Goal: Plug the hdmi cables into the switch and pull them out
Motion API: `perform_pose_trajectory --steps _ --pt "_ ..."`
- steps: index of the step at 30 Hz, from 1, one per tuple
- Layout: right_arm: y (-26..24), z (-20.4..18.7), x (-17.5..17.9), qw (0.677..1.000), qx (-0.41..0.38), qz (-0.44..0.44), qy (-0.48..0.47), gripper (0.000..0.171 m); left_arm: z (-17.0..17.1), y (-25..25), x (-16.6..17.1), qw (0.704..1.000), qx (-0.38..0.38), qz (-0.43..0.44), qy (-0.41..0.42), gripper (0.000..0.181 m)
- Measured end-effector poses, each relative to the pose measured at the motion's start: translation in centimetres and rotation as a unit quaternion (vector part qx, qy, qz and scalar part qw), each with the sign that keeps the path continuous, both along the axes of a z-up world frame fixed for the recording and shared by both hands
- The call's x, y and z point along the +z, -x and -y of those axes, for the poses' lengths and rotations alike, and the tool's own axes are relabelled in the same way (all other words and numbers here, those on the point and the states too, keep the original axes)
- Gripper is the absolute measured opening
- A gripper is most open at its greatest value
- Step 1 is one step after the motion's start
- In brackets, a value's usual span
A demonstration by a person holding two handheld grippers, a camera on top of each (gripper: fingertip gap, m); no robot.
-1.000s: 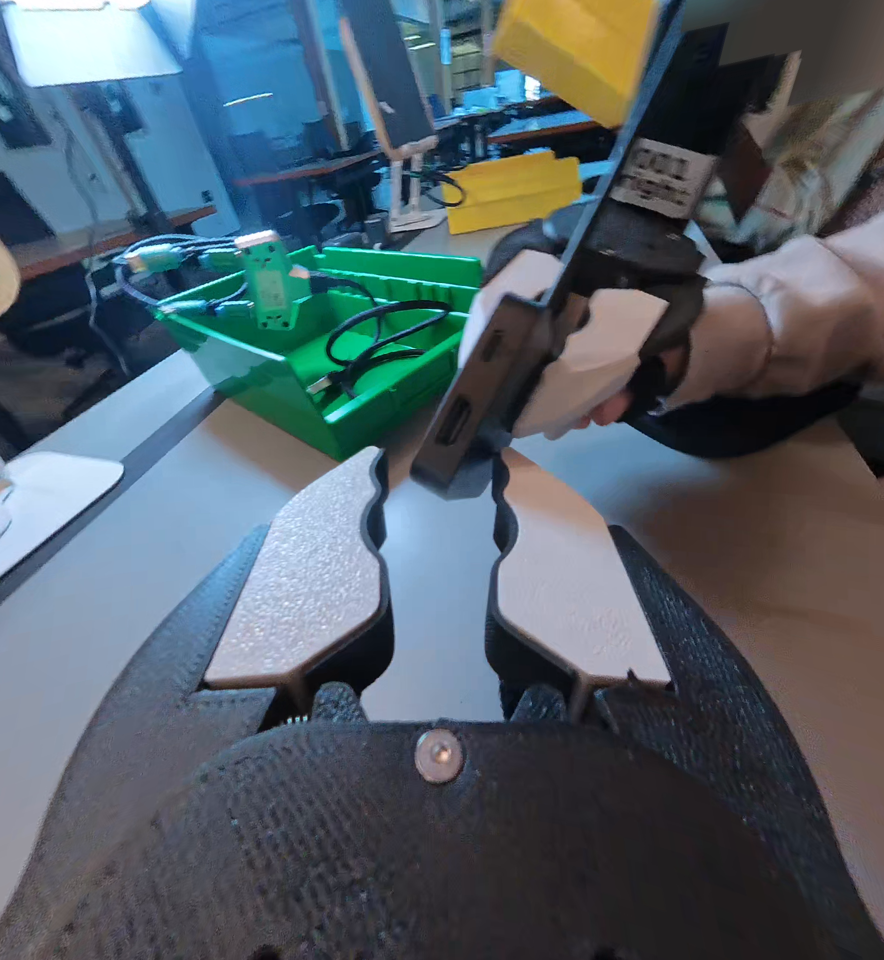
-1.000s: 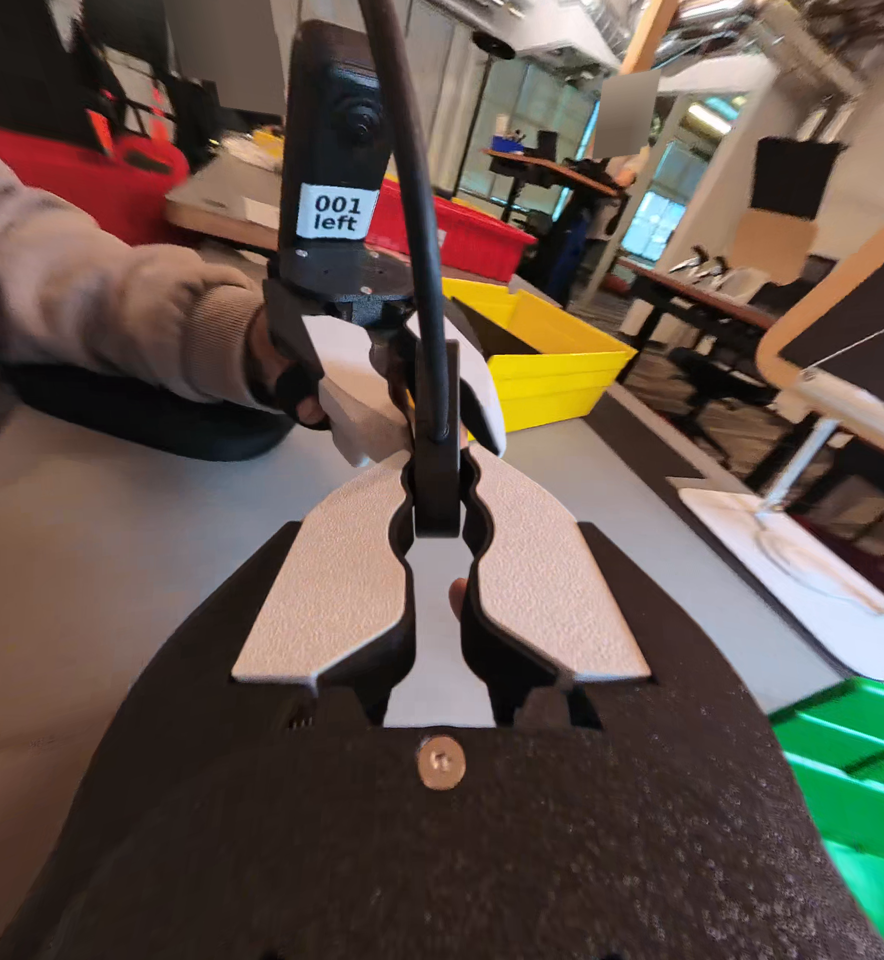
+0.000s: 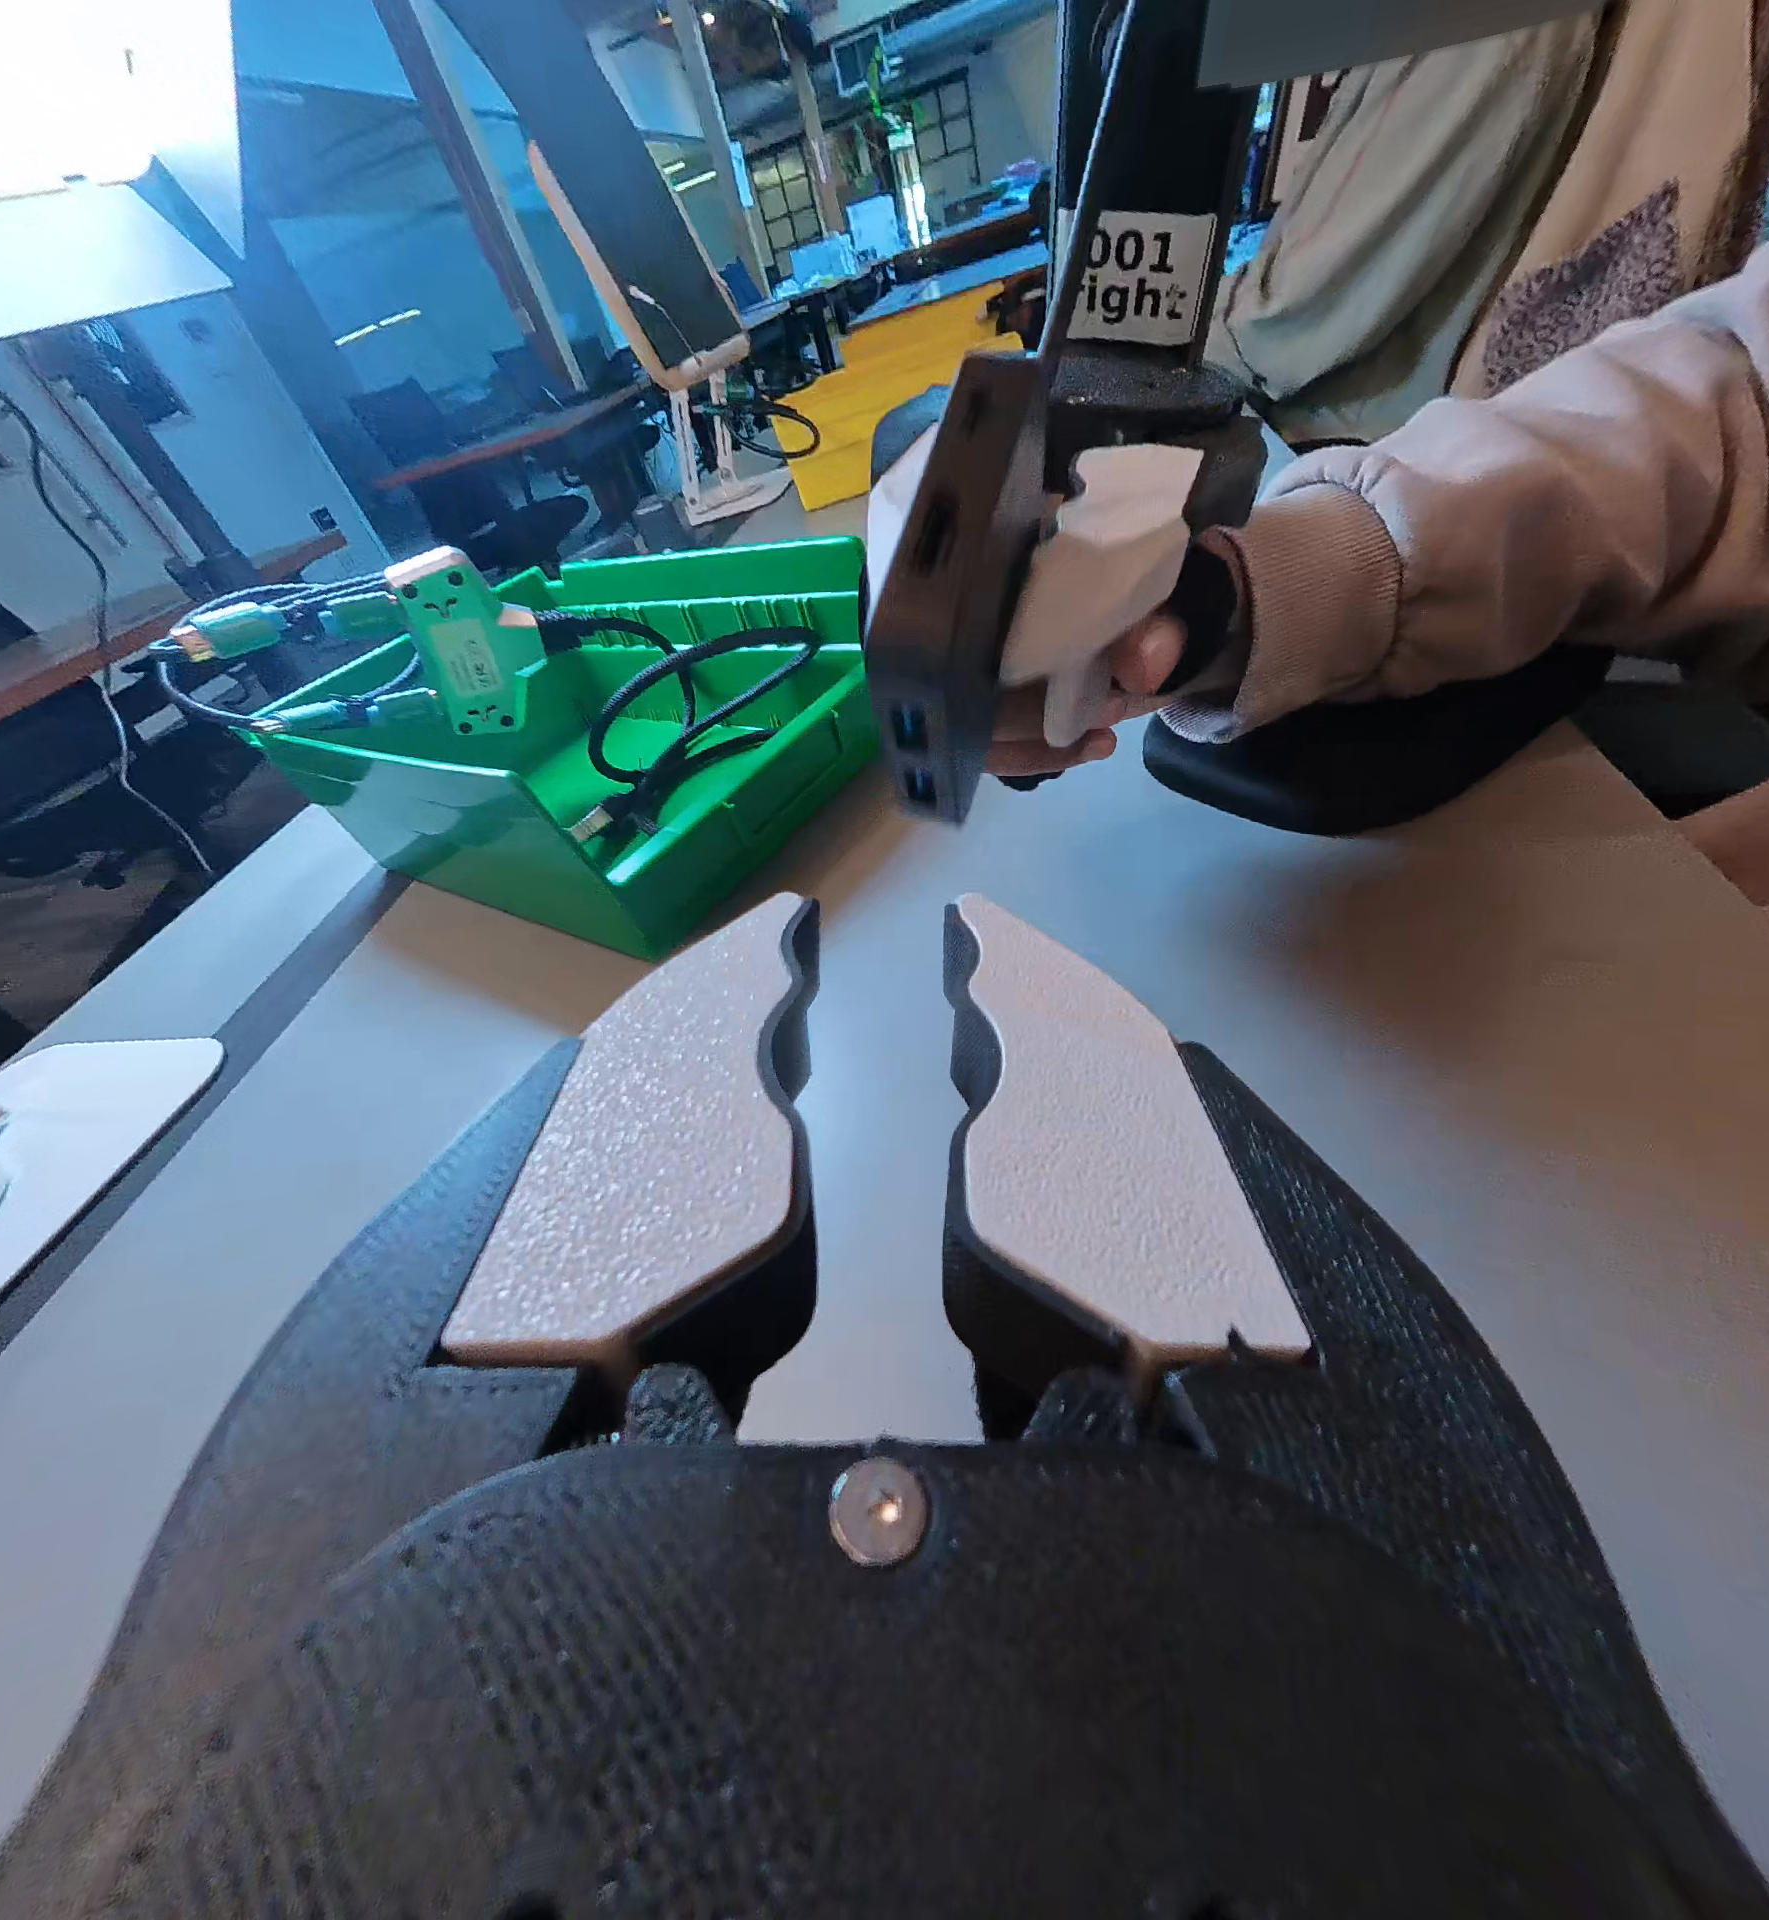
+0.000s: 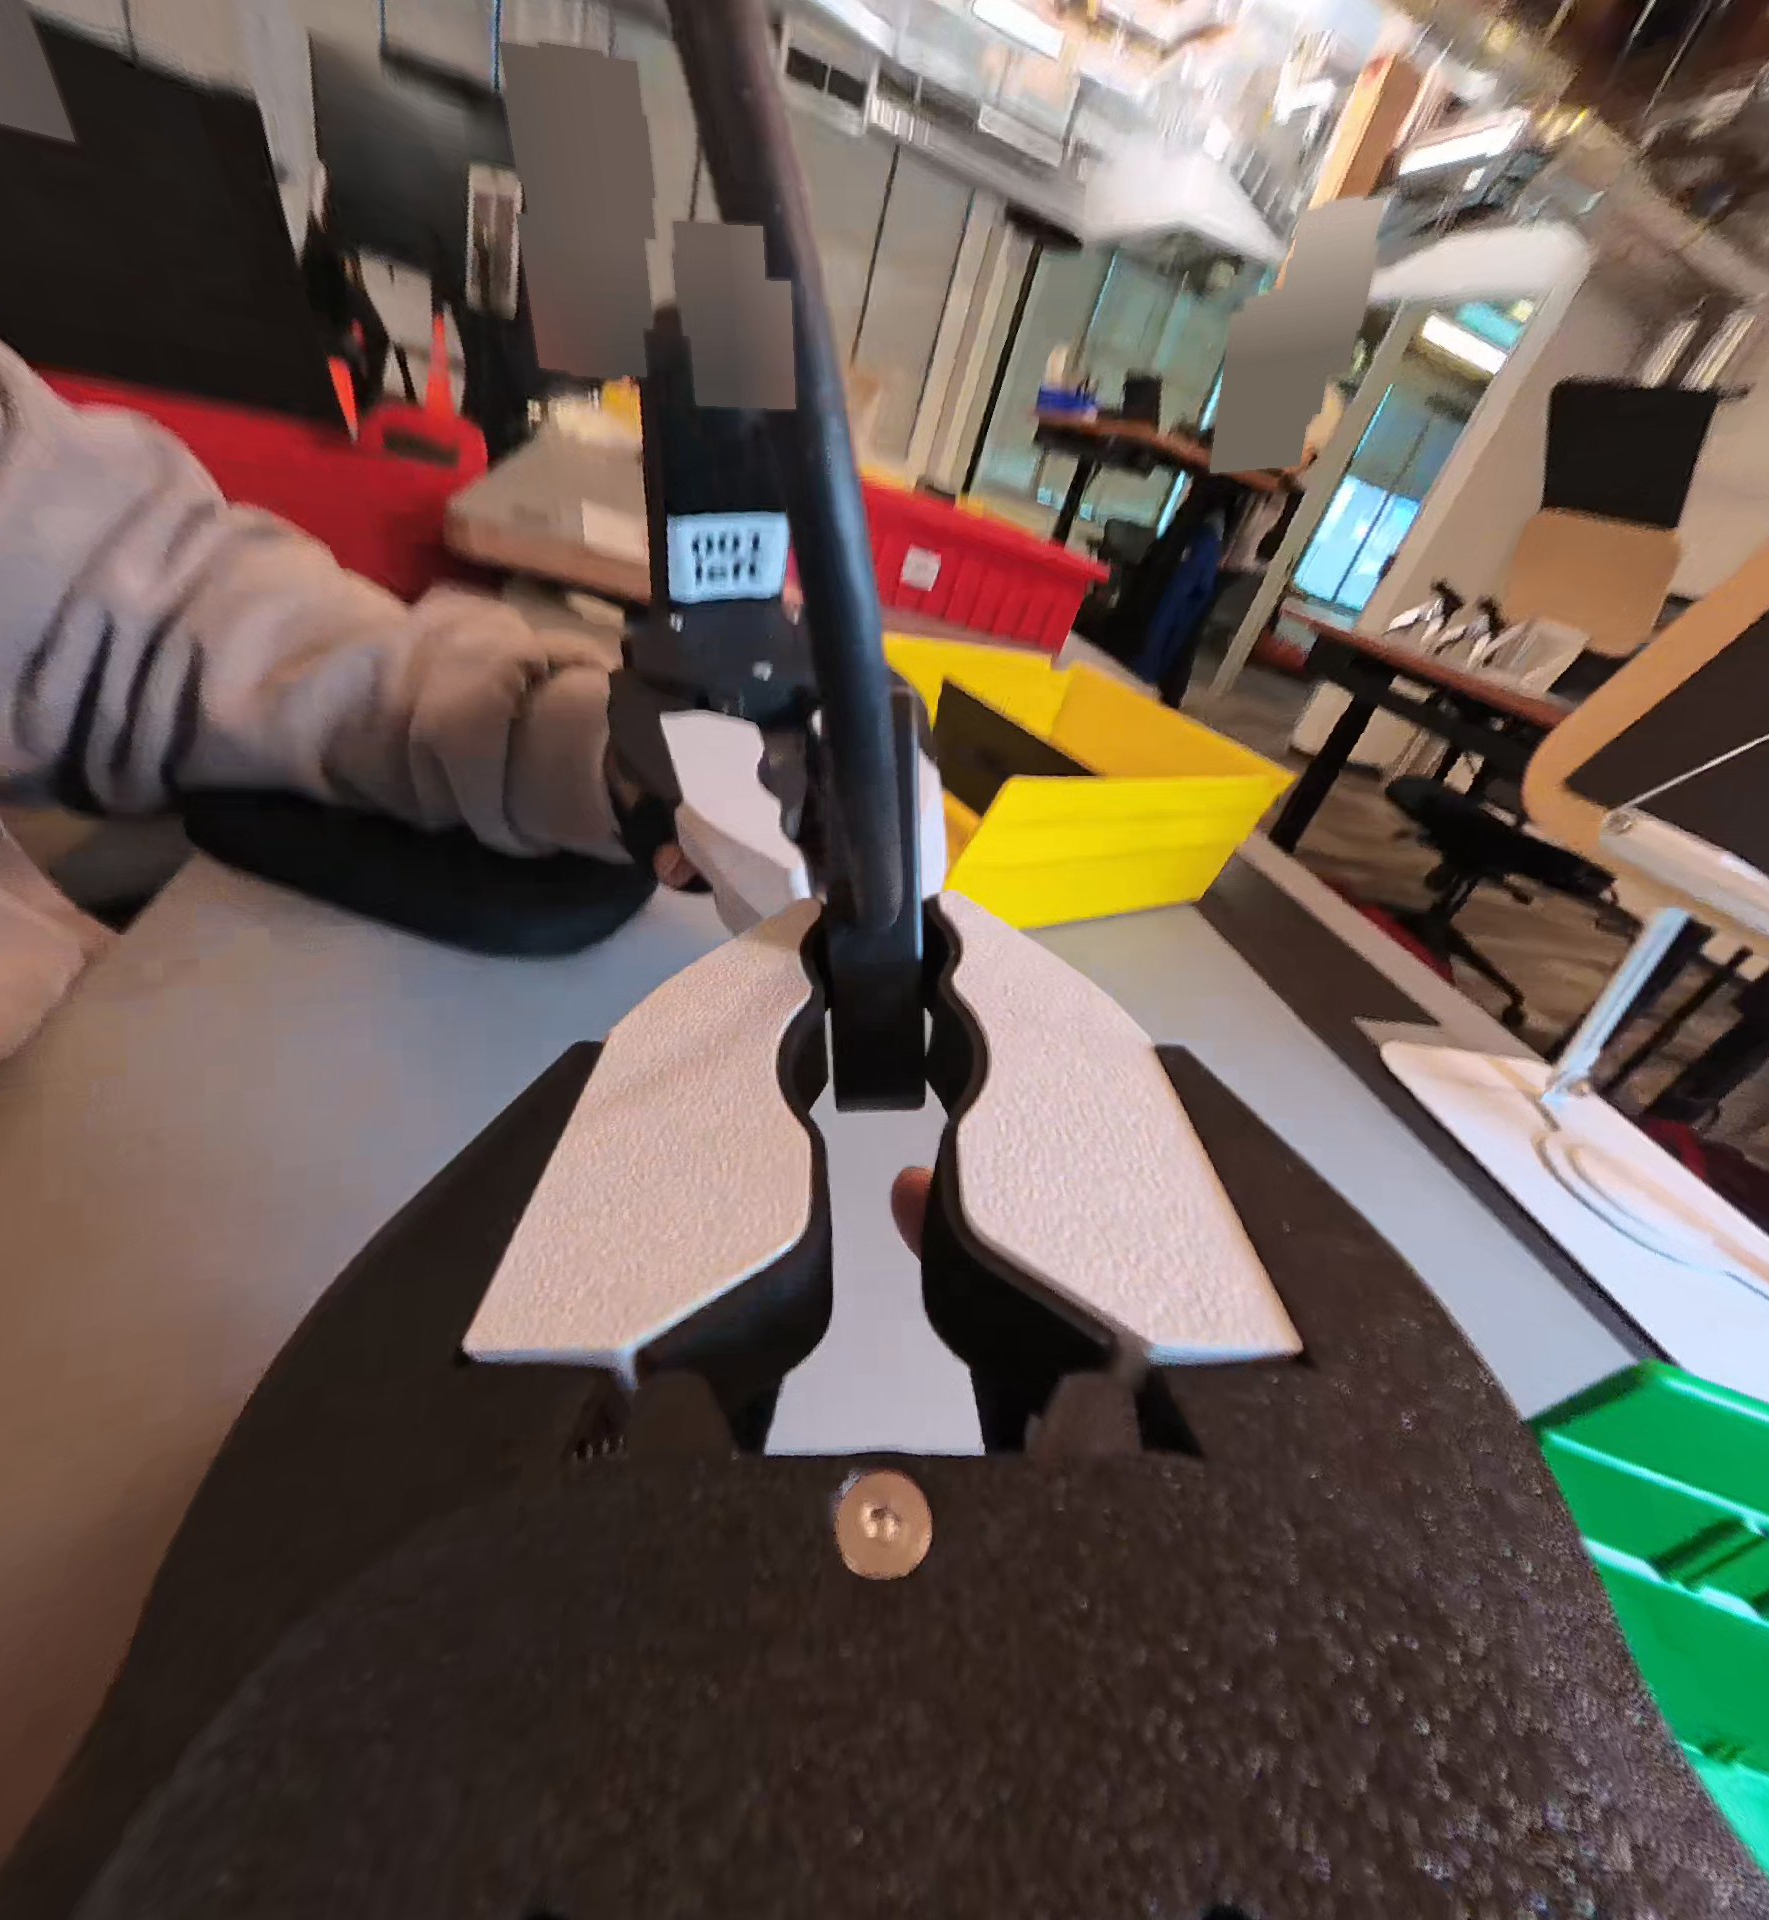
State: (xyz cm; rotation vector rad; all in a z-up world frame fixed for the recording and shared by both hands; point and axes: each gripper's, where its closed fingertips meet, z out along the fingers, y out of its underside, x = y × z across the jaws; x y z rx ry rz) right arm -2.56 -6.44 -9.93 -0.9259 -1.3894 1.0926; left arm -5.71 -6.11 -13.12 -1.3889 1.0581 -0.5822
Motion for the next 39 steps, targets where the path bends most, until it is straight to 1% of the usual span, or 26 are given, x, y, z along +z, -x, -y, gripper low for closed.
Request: perform_pose_trajectory --steps 3,6,9,11,13,17,20,22,25,26,28,29,31,32,33,34,35,37,38,39 --pt "-1.0 0.0 1.7 0.998 0.013 -0.051 0.019 0.014 0.3 -0.5 0.1 1.000 -0.008 0.001 -0.002 0.028" --pt "-0.8 0.7 1.7 0.998 0.027 -0.061 0.023 0.014 1.1 -2.2 0.1 1.000 -0.023 0.006 -0.012 0.033" --pt "0.3 1.7 -0.1 0.999 0.032 -0.027 -0.003 0.014 1.9 -3.1 1.3 0.999 -0.028 0.020 -0.039 0.031" --pt "0.8 2.3 -0.6 0.999 0.035 -0.021 -0.010 0.015 1.7 -2.5 1.2 0.999 -0.018 0.000 -0.051 0.017" --pt "1.3 2.3 -1.4 0.999 0.022 -0.001 -0.038 0.015 1.8 -1.9 0.7 0.998 -0.025 -0.025 -0.053 0.016" --pt "2.0 2.0 -3.0 0.993 -0.022 0.040 -0.111 0.016 1.4 -1.4 -1.0 0.994 -0.023 -0.088 -0.064 0.015" --pt "2.3 2.5 -3.5 0.990 -0.022 0.054 -0.128 0.015 1.6 -1.9 -1.9 0.993 -0.035 -0.098 -0.049 0.015" --pt "2.4 2.2 -4.0 0.984 -0.039 0.080 -0.153 0.014 1.4 -1.8 -2.2 0.993 -0.030 -0.106 -0.048 0.015" --pt "2.4 1.7 -3.8 0.980 -0.064 0.091 -0.165 0.014 0.9 -1.4 -2.0 0.995 -0.020 -0.089 -0.043 0.017" --pt "2.2 1.4 -3.4 0.979 -0.075 0.086 -0.169 0.014 0.5 -0.8 -1.5 0.995 -0.005 -0.088 -0.053 0.022" --pt "1.7 0.5 -2.4 0.980 -0.095 0.069 -0.158 0.014 -0.8 1.5 0.3 0.992 0.042 -0.089 -0.077 0.032" --pt "1.4 0.1 -2.0 0.982 -0.102 0.062 -0.144 0.014 -1.8 3.6 1.3 0.988 0.084 -0.097 -0.085 0.032" --pt "0.9 -1.2 -1.7 0.984 -0.118 0.049 -0.120 0.015 -4.4 10.2 3.4 0.966 0.210 -0.122 -0.091 0.030" --pt "0.8 -1.7 -1.9 0.985 -0.121 0.052 -0.109 0.015 -5.3 13.9 4.5 0.951 0.270 -0.119 -0.087 0.030" --pt "0.8 -2.2 -2.4 0.986 -0.124 0.059 -0.099 0.014 -5.9 17.6 5.1 0.937 0.325 -0.112 -0.062 0.024" --pt "0.8 -2.6 -2.9 0.986 -0.126 0.064 -0.091 0.014 -6.1 20.6 4.9 0.928 0.358 -0.103 -0.017 0.028" --pt "0.9 -2.9 -3.4 0.986 -0.126 0.072 -0.084 0.014 -6.2 22.9 4.0 0.923 0.372 -0.089 0.040 0.031" --pt "1.1 -3.1 -4.1 0.985 -0.127 0.086 -0.075 0.014 -6.4 25.5 1.3 0.917 0.366 -0.047 0.150 0.039" --pt "1.3 -3.1 -4.4 0.985 -0.128 0.091 -0.075 0.014 -6.4 26.0 -0.2 0.916 0.350 -0.026 0.196 0.043" --pt "1.4 -3.0 -4.6 0.984 -0.126 0.096 -0.077 0.014 -6.5 26.5 -2.0 0.908 0.343 -0.015 0.241 0.048"
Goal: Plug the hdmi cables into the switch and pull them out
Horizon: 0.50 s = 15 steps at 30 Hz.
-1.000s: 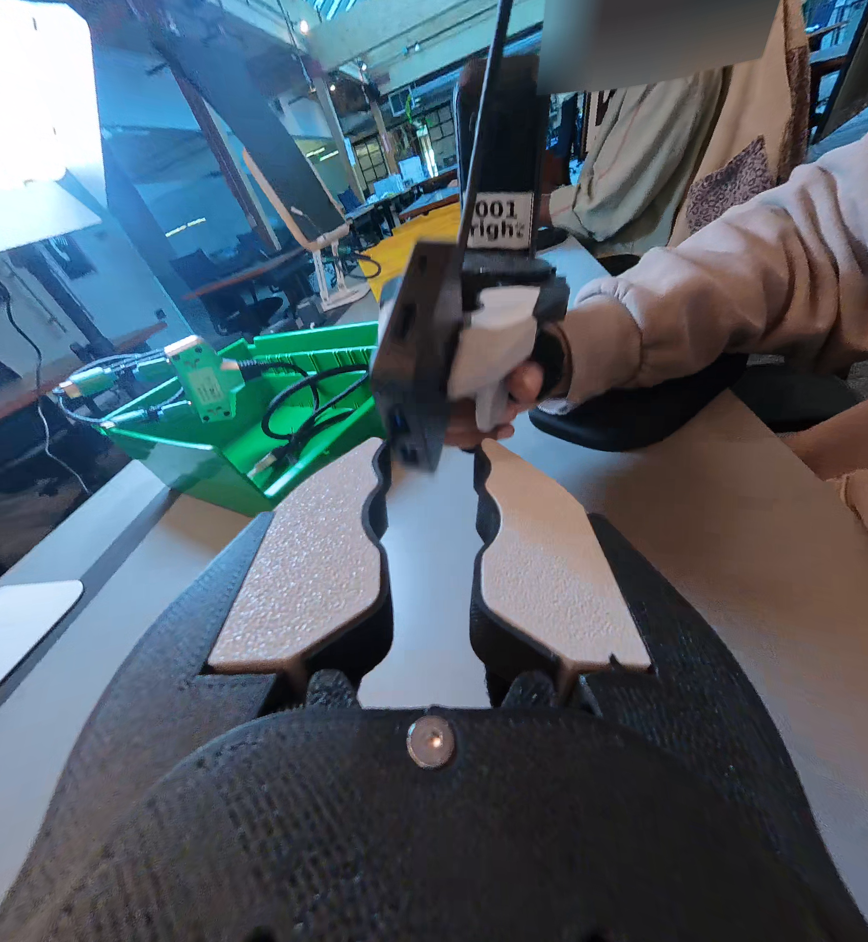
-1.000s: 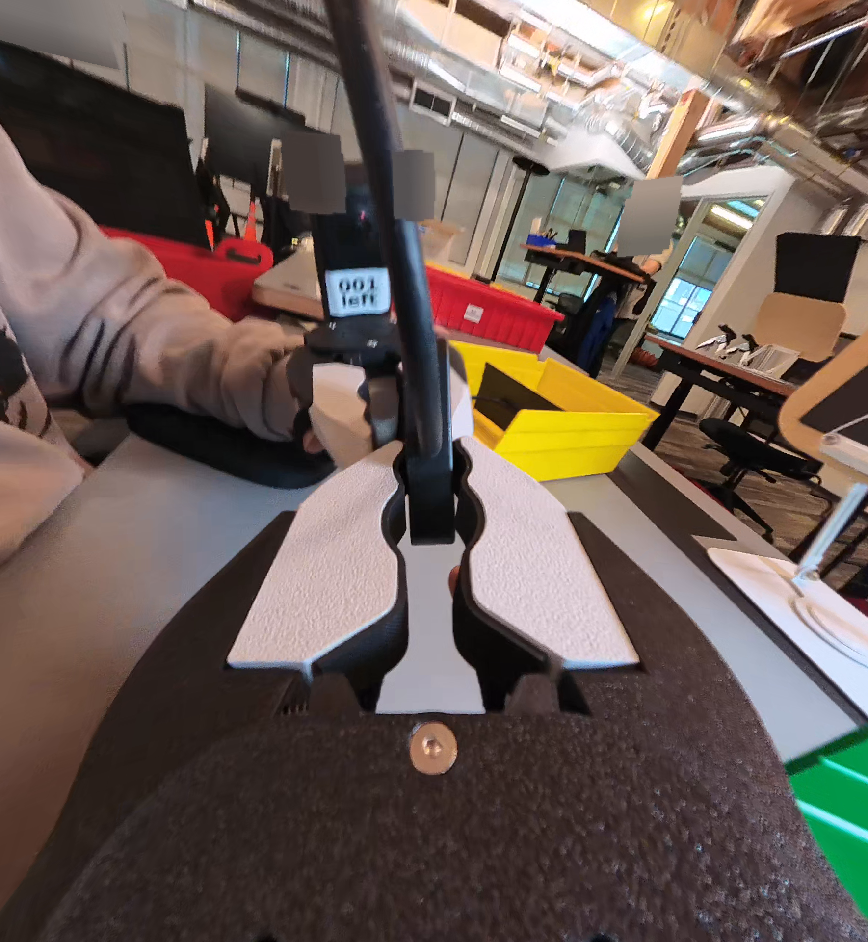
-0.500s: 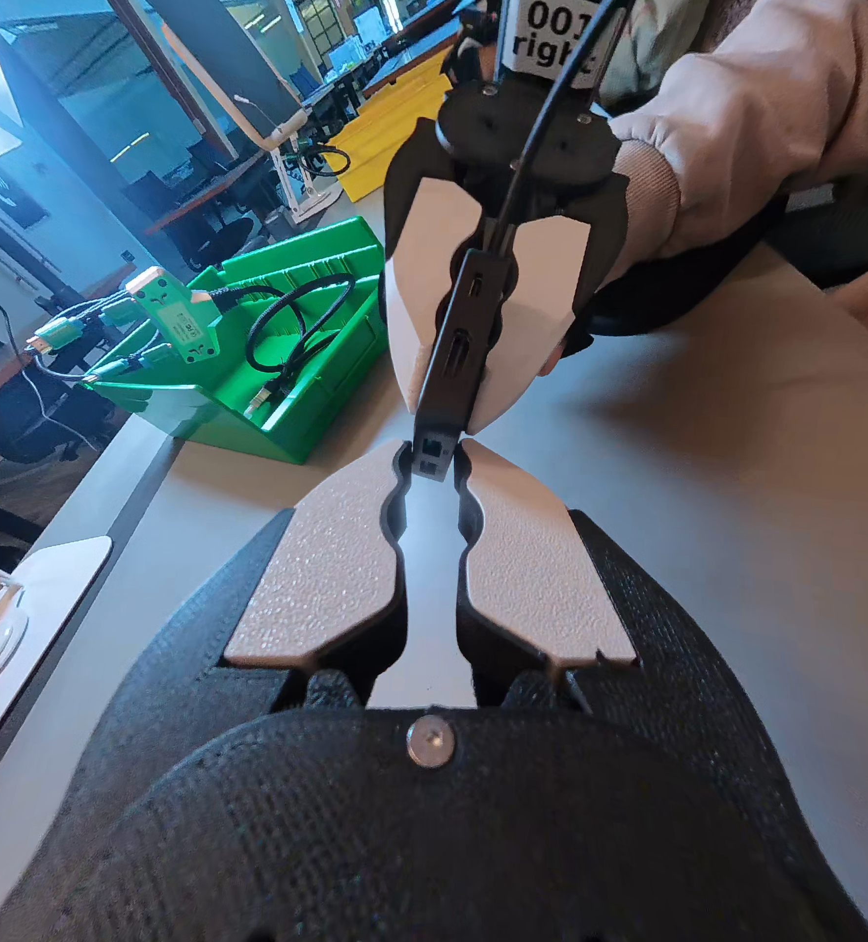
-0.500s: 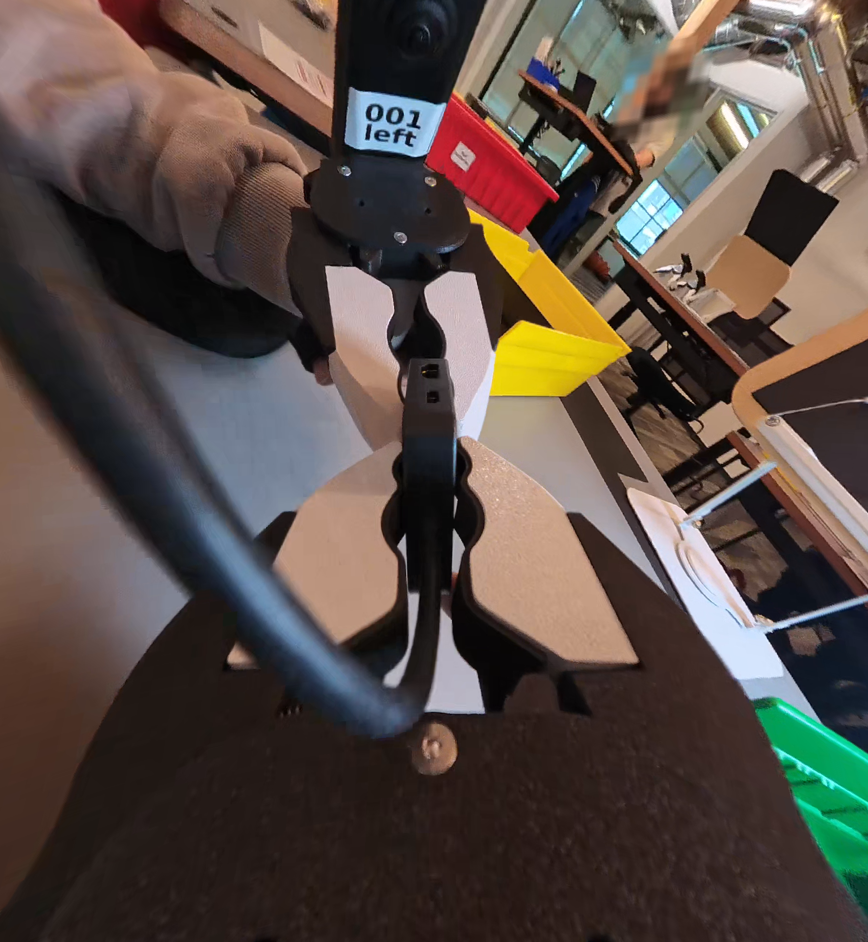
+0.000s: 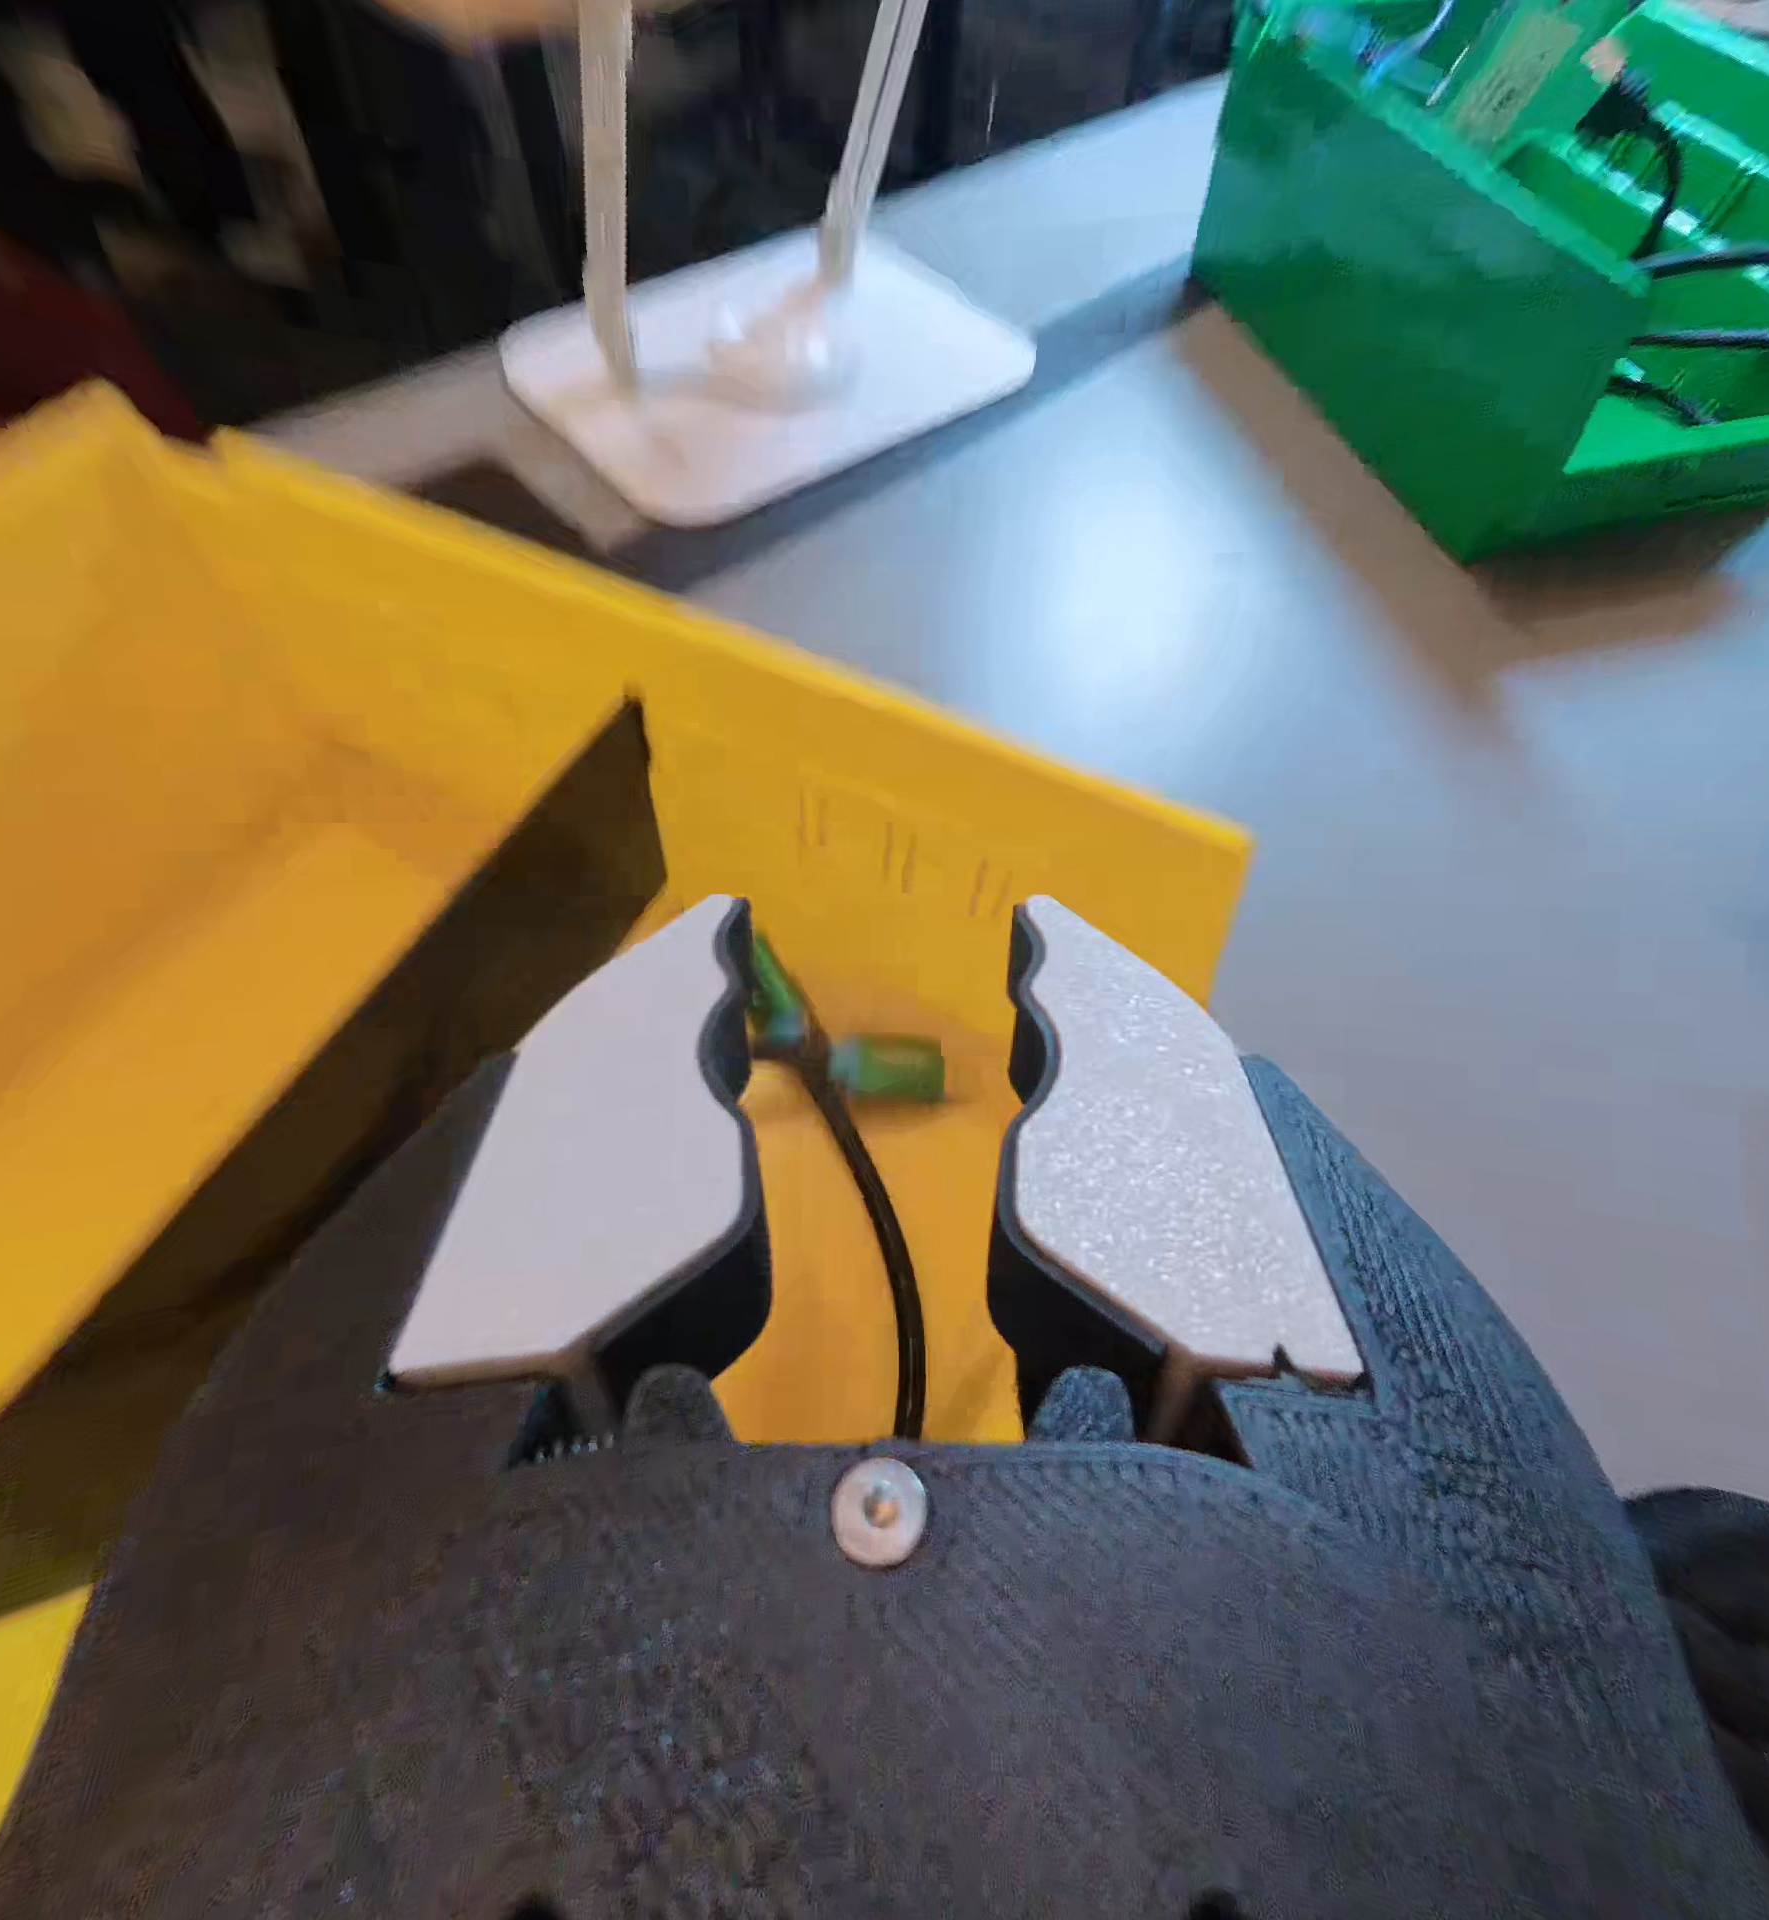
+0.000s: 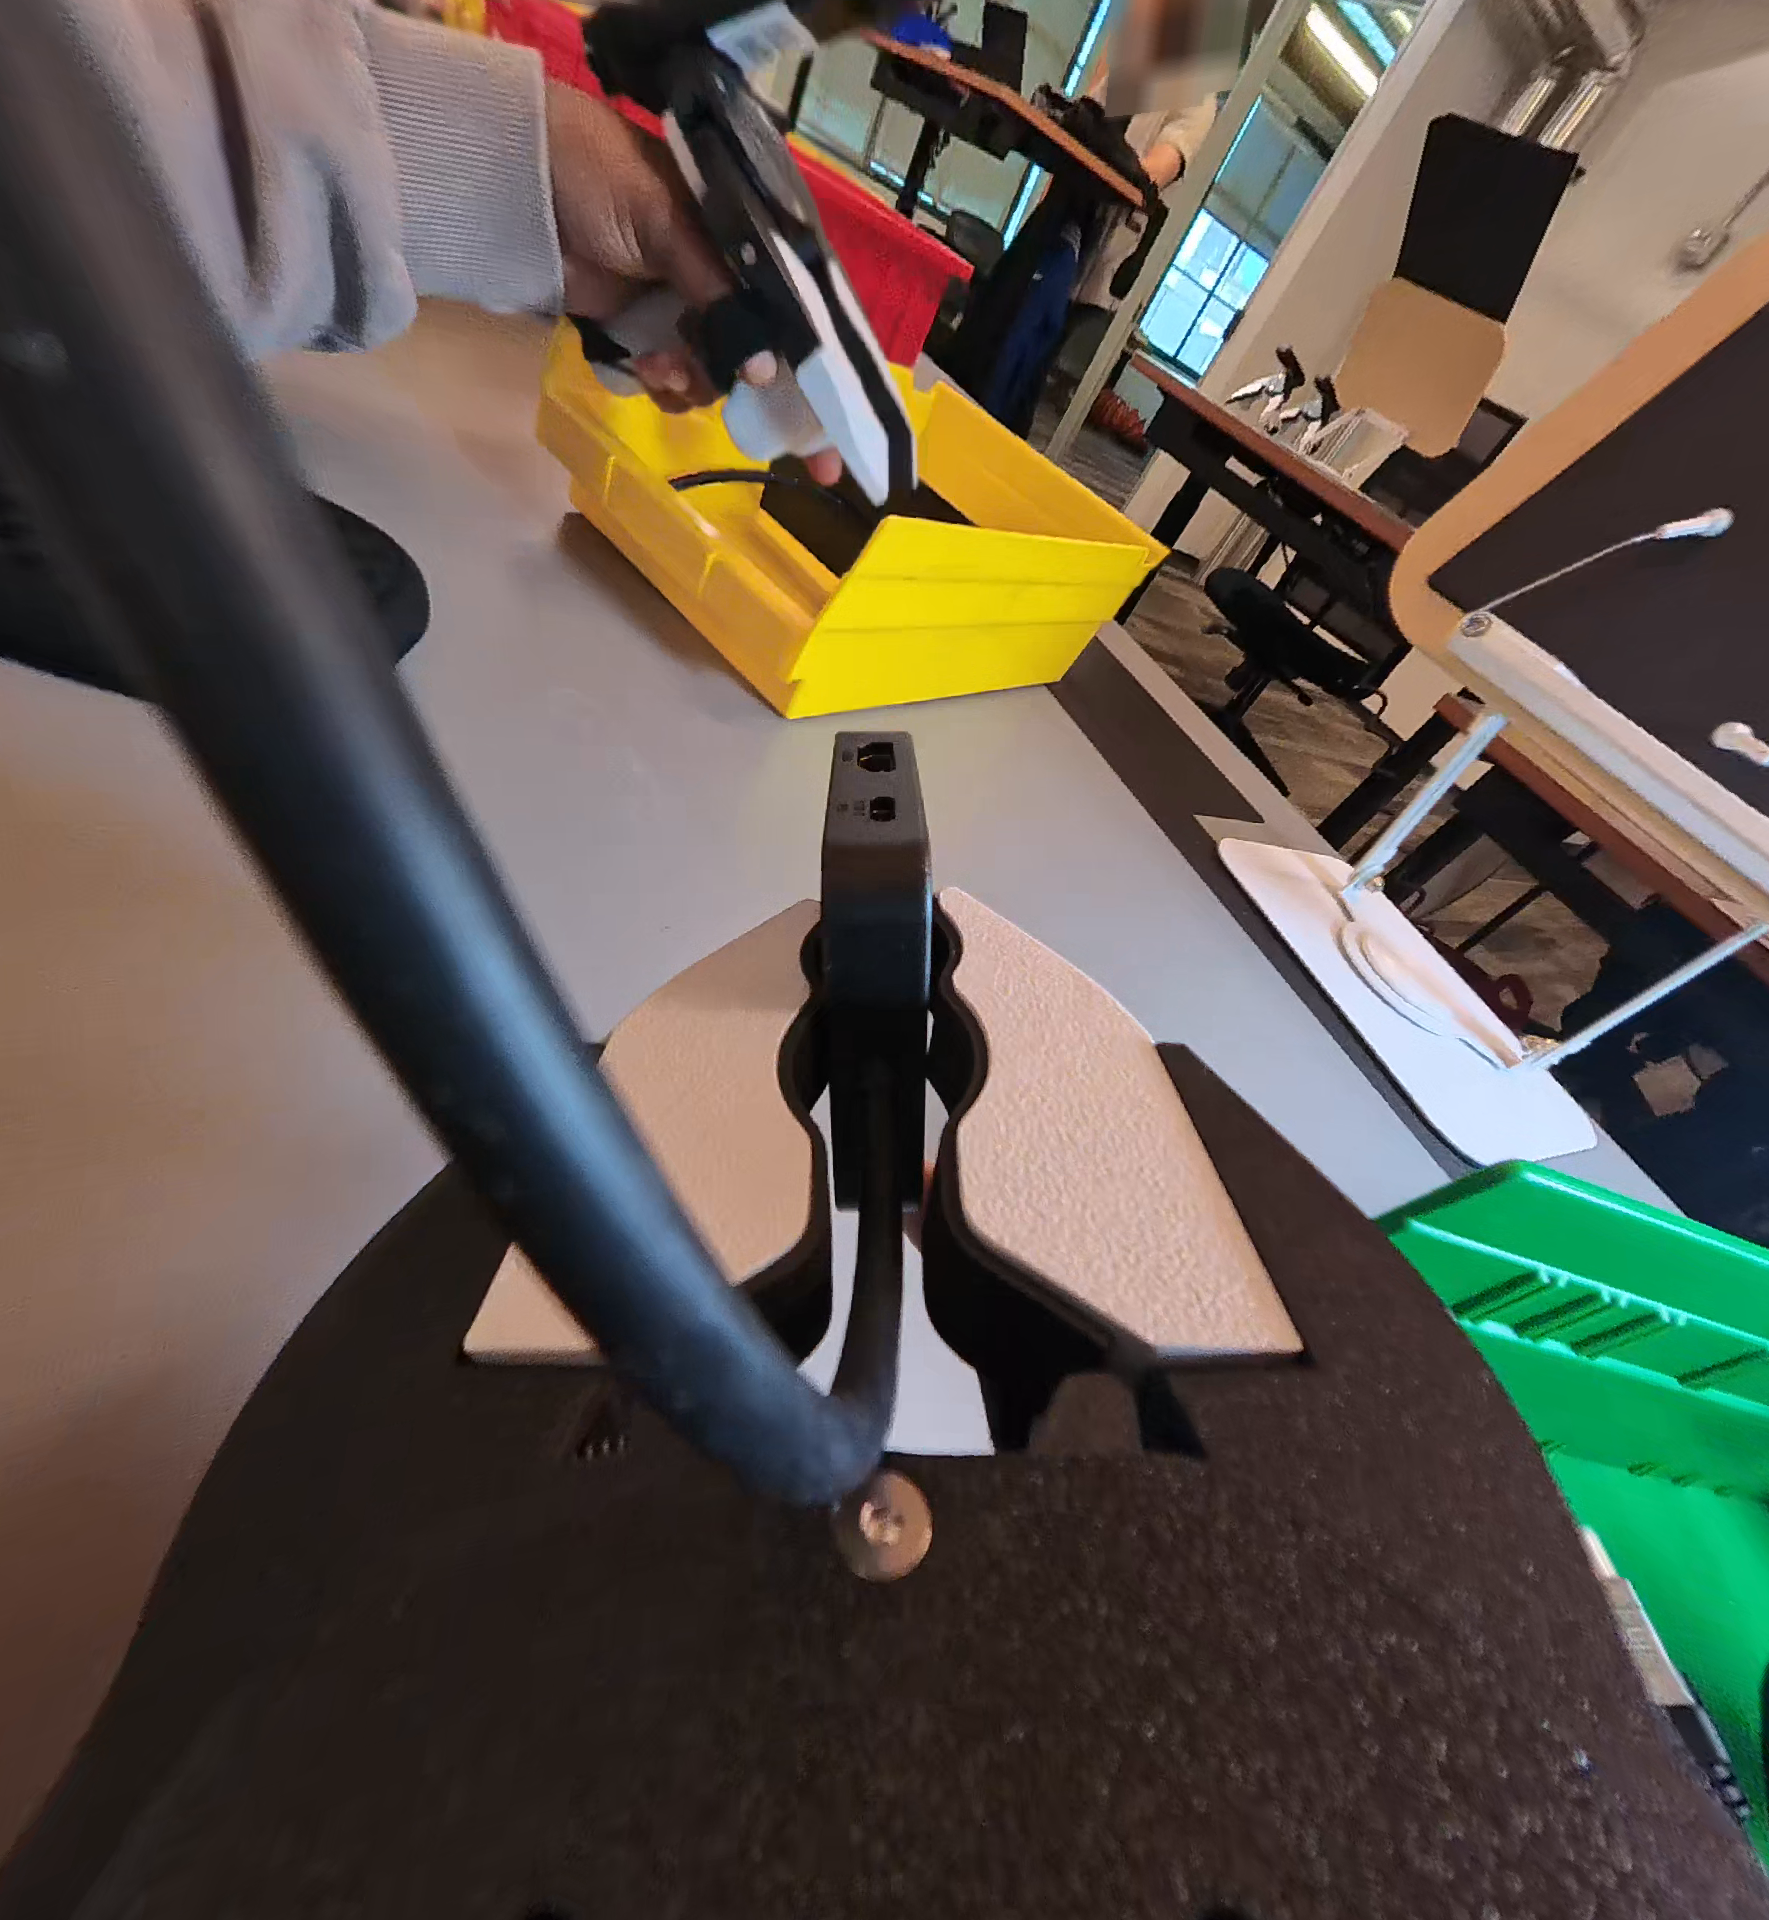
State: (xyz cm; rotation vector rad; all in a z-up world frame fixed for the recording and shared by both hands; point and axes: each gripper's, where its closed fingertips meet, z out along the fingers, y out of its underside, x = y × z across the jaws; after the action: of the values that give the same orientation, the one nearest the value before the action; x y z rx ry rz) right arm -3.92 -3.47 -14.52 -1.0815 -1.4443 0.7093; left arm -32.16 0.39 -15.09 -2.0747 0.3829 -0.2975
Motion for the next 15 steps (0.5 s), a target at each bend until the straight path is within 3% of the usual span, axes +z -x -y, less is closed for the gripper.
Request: perform_pose_trajectory --steps 5,10,15 --pt "0.3 0.6 -0.3 1.000 0.004 0.009 -0.008 0.014 0.3 3.7 -7.5 0.974 0.090 -0.069 0.196 0.057" --pt "0.2 0.6 -0.2 1.000 0.005 0.007 -0.002 0.014 -0.7 2.5 -8.3 0.966 0.080 -0.033 0.243 0.058" --pt "0.2 0.9 -0.2 1.000 0.016 0.008 0.002 0.014 -0.6 1.2 -8.5 0.963 0.061 -0.018 0.261 0.047"
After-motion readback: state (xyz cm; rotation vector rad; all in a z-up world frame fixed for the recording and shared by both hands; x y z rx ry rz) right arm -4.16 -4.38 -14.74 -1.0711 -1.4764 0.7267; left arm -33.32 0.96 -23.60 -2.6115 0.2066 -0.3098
